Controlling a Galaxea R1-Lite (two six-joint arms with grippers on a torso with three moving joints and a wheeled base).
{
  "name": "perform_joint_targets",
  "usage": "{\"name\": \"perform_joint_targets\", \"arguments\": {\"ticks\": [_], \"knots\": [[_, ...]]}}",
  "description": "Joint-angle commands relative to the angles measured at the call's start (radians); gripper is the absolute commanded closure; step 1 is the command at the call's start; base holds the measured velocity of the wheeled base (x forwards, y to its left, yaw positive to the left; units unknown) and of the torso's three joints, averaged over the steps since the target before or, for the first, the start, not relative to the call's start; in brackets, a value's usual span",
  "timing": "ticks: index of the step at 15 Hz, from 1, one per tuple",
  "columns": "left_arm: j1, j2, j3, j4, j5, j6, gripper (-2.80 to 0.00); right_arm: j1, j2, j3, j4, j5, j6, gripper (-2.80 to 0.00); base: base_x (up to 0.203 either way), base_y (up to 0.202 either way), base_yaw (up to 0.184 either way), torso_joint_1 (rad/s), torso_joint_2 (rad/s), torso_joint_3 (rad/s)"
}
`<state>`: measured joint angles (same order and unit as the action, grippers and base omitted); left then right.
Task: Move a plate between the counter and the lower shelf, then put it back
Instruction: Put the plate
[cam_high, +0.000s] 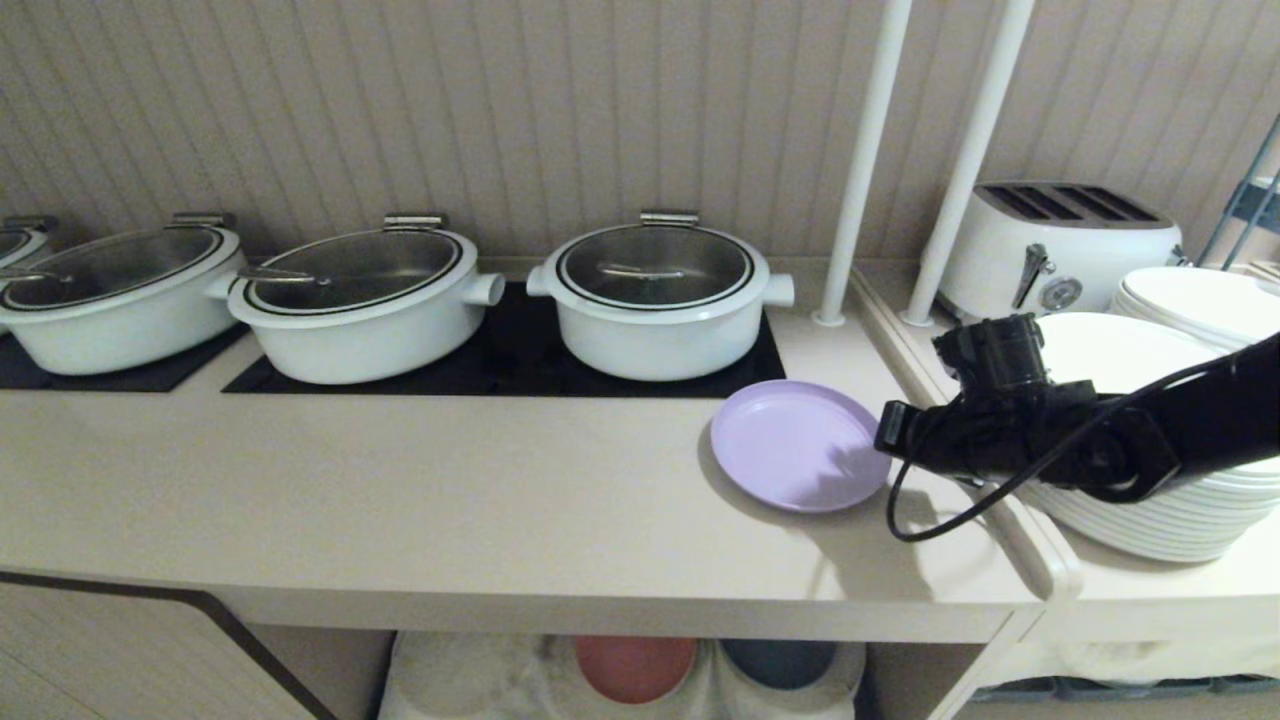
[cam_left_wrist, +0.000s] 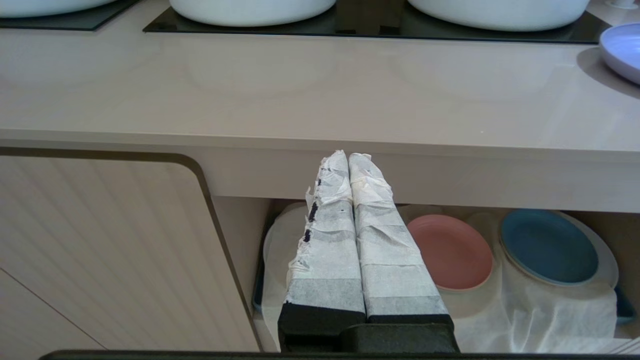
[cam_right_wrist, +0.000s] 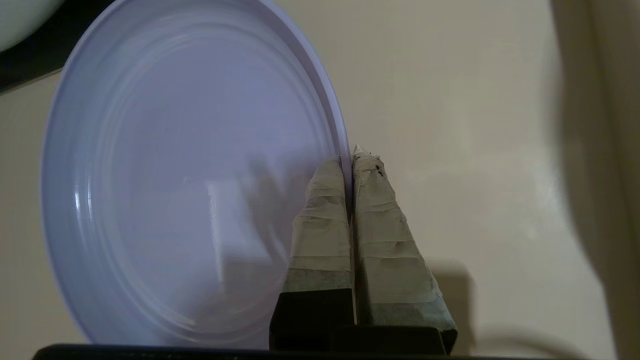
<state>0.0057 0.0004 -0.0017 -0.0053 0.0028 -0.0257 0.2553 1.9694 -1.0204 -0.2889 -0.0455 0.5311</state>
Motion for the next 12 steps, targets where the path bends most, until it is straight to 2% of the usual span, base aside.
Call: {"name": "perform_joint_targets", "arguments": {"ticks": [1,4,8,12], "knots": [[0.000,0.001,0.000,-0.001,0.000,0.000,0.00,-0.010,0.013,-0.005,-0.003,0.003,0.003,0.00,0.000,0.000,0.000,0.000,0.00,0.000],[0.000,0.001,0.000,-0.001,0.000,0.000,0.00,-0.004,-0.019,0.002,-0.002,0.010,0.006,0.00,0.000,0.000,0.000,0.000,0.00,0.000],[0.000,0.001,0.000,-0.001,0.000,0.000,0.00,-0.001,-0.089,0.034,0.003,0.087,0.006,0.00,0.000,0.000,0.000,0.000,0.00,0.000],[0.000,0.001,0.000,-0.001,0.000,0.000,0.00,0.002,-0.145,0.101,0.003,0.114,0.003,0.00,0.000,0.000,0.000,0.000,0.00,0.000]]}}
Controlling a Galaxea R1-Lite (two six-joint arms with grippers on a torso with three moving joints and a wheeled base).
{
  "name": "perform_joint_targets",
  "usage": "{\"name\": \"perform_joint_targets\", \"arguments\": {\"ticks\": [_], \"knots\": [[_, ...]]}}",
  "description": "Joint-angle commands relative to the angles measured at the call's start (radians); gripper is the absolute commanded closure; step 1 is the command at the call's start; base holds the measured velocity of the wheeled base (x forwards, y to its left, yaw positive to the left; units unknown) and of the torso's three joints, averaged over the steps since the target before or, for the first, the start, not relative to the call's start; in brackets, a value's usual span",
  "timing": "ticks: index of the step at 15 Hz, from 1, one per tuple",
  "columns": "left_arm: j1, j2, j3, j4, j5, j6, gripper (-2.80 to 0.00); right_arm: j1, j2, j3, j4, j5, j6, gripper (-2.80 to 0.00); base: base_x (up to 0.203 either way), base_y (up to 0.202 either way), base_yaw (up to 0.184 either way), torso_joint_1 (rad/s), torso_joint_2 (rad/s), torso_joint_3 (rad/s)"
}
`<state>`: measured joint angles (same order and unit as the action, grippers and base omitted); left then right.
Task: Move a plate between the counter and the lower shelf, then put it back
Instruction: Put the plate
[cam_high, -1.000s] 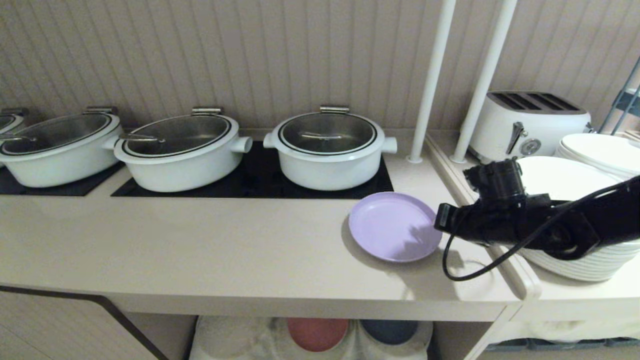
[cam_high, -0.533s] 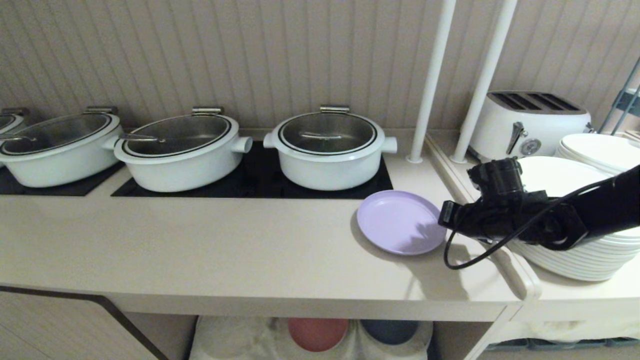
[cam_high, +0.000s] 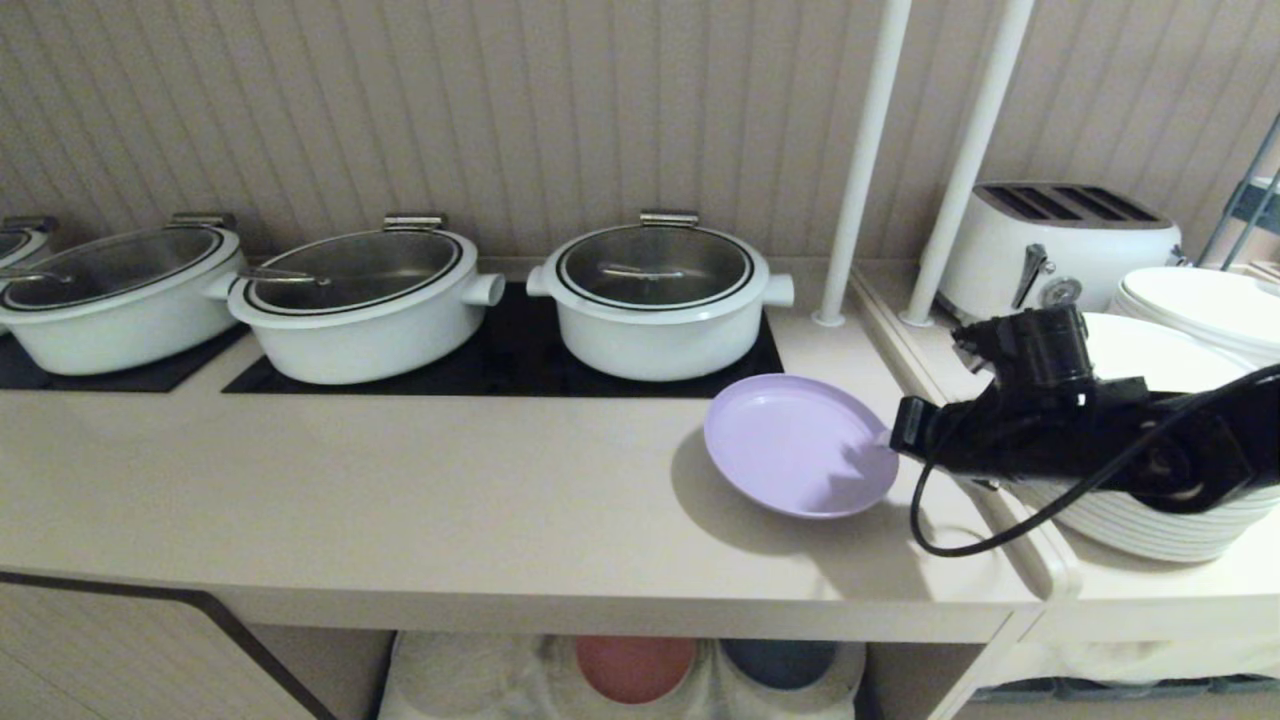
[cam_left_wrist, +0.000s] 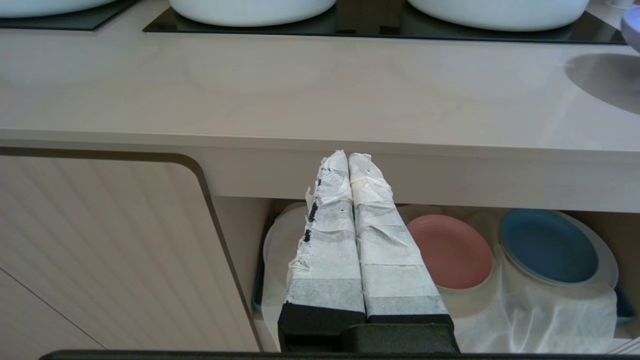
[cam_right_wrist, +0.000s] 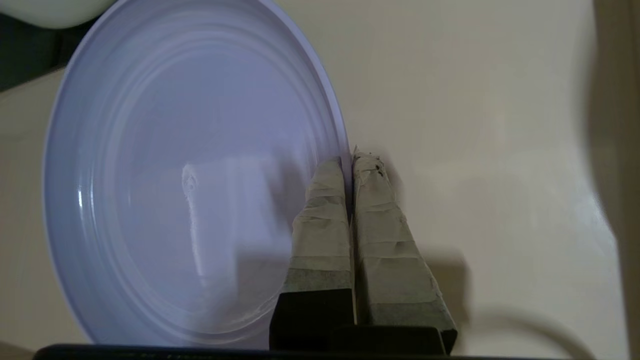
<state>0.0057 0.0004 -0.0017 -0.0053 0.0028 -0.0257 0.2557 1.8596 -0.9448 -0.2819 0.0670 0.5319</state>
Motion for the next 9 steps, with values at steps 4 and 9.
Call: {"name": "perform_joint_targets", "arguments": {"ticks": [4,9], "knots": [[0.000,0.001,0.000,-0.001,0.000,0.000,0.00,0.002,-0.046,0.097,-0.016,-0.001,-0.006,0.00,0.000,0.000,0.000,0.000,0.00,0.000],[0.000,0.001,0.000,-0.001,0.000,0.000,0.00,0.005,-0.042,0.140,-0.019,-0.001,-0.009,0.00,0.000,0.000,0.000,0.000,0.00,0.000]]}}
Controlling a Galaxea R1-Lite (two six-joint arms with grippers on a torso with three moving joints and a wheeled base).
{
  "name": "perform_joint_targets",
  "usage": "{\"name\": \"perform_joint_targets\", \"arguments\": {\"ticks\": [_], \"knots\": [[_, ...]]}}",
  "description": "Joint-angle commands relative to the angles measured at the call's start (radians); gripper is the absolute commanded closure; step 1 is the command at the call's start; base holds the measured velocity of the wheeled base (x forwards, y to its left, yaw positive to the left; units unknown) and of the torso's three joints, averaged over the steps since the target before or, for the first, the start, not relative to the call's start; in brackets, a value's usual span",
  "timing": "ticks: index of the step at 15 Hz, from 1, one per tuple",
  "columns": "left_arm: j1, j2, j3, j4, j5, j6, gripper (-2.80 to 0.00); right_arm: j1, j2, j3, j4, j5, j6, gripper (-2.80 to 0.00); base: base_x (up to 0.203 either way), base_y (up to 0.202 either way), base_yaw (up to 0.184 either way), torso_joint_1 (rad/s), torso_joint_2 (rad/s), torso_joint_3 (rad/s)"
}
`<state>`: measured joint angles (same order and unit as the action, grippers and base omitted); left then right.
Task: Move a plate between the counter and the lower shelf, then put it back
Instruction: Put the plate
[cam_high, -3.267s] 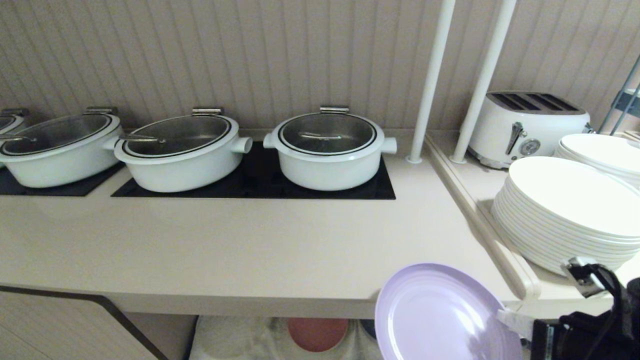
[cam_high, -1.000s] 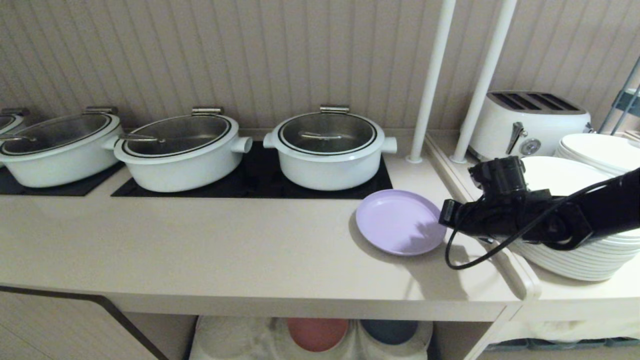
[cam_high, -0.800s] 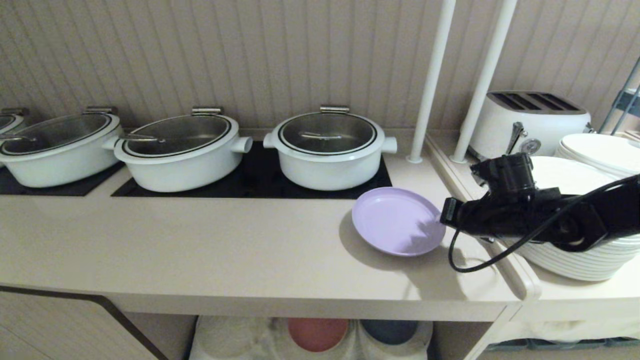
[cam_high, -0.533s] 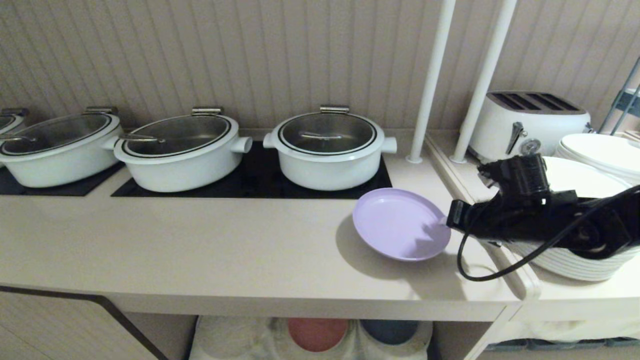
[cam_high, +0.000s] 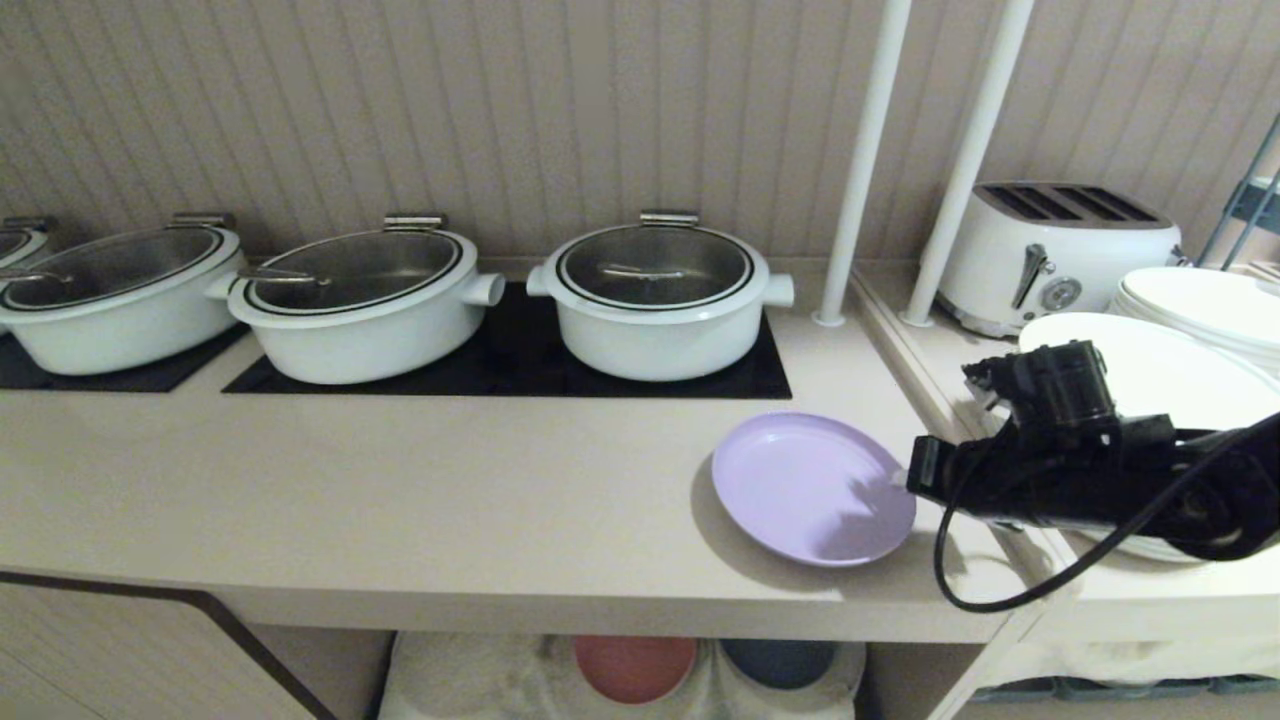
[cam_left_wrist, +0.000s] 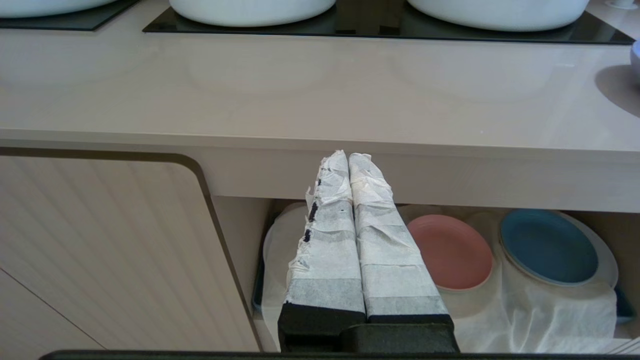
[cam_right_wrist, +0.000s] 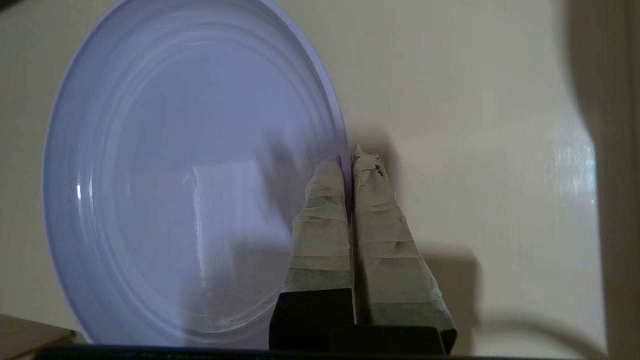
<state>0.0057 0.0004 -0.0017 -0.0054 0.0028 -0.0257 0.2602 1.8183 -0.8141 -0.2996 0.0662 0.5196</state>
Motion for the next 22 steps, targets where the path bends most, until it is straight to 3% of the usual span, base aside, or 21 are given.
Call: {"name": "perform_joint_targets", "arguments": {"ticks": [1,6,7,15,22], "knots": [[0.000,0.001,0.000,-0.001,0.000,0.000,0.00,0.002,-0.001,0.012,-0.001,0.000,0.004,0.00,0.000,0.000,0.000,0.000,0.00,0.000],[0.000,0.001,0.000,-0.001,0.000,0.000,0.00,0.004,-0.001,0.012,0.000,0.001,0.005,0.00,0.000,0.000,0.000,0.000,0.00,0.000],[0.000,0.001,0.000,-0.001,0.000,0.000,0.00,0.004,-0.001,0.012,0.000,0.001,0.004,-2.80,0.000,0.000,0.000,0.000,0.00,0.000],[0.000,0.001,0.000,-0.001,0.000,0.000,0.00,0.003,-0.018,0.004,-0.004,-0.003,-0.001,-2.80,0.000,0.000,0.000,0.000,0.00,0.000],[0.000,0.001,0.000,-0.002,0.000,0.000,0.00,0.003,-0.178,0.007,-0.004,-0.002,-0.201,-2.80,0.000,0.000,0.000,0.000,0.00,0.000]]}}
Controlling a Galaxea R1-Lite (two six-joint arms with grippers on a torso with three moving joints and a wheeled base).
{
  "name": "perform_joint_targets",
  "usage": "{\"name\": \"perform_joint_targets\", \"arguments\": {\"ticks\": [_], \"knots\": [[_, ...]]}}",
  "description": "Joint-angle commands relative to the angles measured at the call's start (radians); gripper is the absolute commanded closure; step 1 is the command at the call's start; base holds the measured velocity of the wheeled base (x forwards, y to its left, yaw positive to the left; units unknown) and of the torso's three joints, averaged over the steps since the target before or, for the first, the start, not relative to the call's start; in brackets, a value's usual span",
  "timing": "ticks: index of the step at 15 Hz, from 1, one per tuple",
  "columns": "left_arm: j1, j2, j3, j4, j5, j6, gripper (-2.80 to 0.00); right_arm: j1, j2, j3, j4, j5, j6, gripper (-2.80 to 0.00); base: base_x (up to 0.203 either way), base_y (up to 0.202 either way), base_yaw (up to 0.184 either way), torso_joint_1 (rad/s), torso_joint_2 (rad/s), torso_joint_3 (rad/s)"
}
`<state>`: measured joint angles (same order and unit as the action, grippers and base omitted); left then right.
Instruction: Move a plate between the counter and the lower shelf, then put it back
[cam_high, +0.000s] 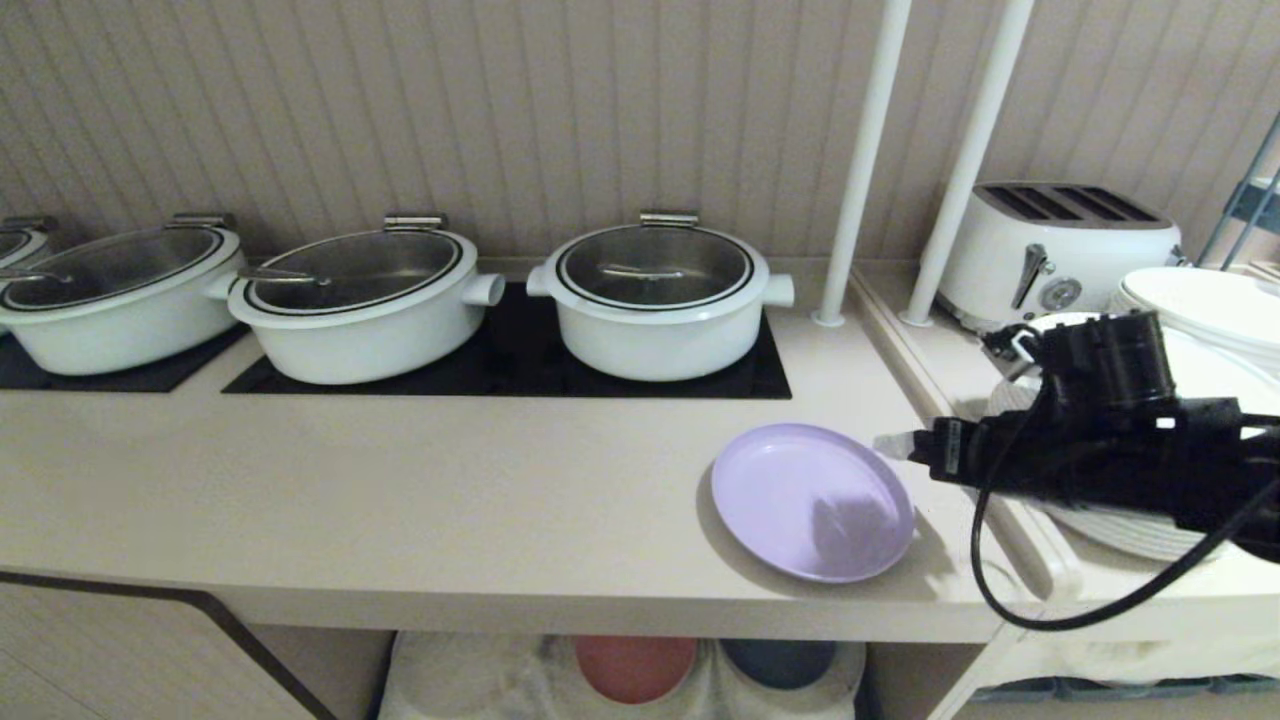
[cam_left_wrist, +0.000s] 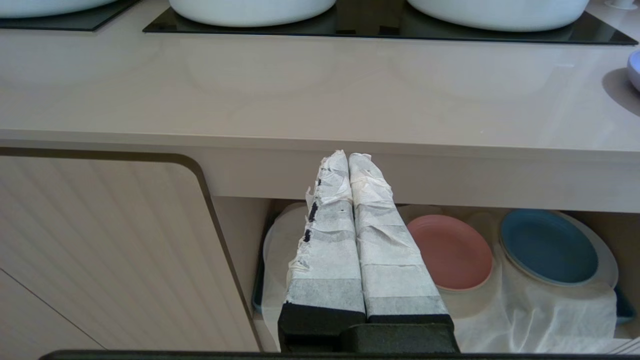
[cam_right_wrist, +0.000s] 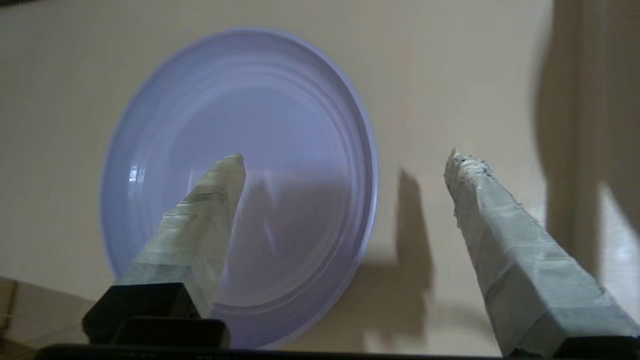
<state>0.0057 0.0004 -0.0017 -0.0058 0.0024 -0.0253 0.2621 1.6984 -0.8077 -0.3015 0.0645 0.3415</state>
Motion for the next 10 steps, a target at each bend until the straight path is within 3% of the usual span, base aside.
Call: {"name": "perform_joint_targets", "arguments": {"ticks": [1,3,4,7,10], "knots": [[0.000,0.001,0.000,0.000,0.001,-0.001,0.00,0.001,-0.084,0.001,-0.002,-0.003,-0.062,-2.80,0.000,0.000,0.000,0.000,0.00,0.000],[0.000,0.001,0.000,0.000,0.001,-0.001,0.00,-0.001,-0.139,0.004,0.001,-0.006,-0.127,-2.80,0.000,0.000,0.000,0.000,0.00,0.000],[0.000,0.001,0.000,0.000,0.001,-0.001,0.00,-0.001,-0.174,0.012,0.004,-0.006,-0.166,0.00,0.000,0.000,0.000,0.000,0.00,0.000],[0.000,0.001,0.000,0.000,0.001,-0.001,0.00,-0.001,-0.267,0.083,0.000,-0.009,-0.295,0.00,0.000,0.000,0.000,0.000,0.00,0.000],[0.000,0.001,0.000,0.000,0.001,-0.001,0.00,0.000,-0.357,0.130,-0.034,-0.072,-0.368,0.00,0.000,0.000,0.000,0.000,0.00,0.000]]}}
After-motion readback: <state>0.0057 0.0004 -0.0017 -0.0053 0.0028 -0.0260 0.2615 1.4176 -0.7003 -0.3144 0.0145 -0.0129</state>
